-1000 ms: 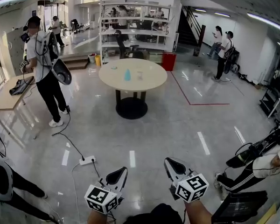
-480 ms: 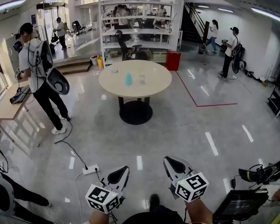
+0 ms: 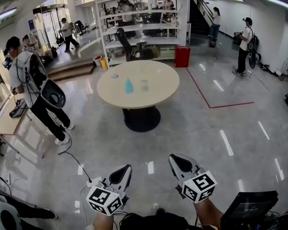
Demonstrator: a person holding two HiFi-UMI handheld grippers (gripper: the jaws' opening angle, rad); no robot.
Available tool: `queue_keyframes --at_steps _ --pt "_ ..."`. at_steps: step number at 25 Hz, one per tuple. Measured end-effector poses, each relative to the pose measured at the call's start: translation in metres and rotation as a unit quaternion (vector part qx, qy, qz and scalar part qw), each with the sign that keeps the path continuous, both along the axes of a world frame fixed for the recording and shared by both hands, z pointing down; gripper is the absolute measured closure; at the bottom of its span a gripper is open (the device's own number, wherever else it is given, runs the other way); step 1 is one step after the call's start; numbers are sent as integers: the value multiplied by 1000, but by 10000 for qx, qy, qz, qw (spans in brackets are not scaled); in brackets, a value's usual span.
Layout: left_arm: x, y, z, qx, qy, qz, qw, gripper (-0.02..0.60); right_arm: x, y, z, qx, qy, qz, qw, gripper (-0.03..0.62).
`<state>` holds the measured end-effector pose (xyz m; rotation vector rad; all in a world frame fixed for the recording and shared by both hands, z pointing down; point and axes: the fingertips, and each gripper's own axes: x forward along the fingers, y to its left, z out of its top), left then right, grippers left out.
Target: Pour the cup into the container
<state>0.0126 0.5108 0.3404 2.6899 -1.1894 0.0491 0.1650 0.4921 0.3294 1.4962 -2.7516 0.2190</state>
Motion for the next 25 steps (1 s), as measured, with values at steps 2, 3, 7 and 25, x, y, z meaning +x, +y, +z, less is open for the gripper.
queue_keyframes --at_steps 2,3,7,25 --pt "2 -22 2 -77 12 17 10000 592 2 -21 3 -57 -32 7 10000 588" --pt "4 -32 3 -110 36 44 9999 592 3 -31 5 -93 -15 6 10000 588" --pt "2 -86 13 -197 139 164 9996 592 -3 -76 14 -81 216 26 9997 588" --pt "-82 -364 25 88 176 510 9985 592 -70 -344 26 -119 114 608 9980 588"
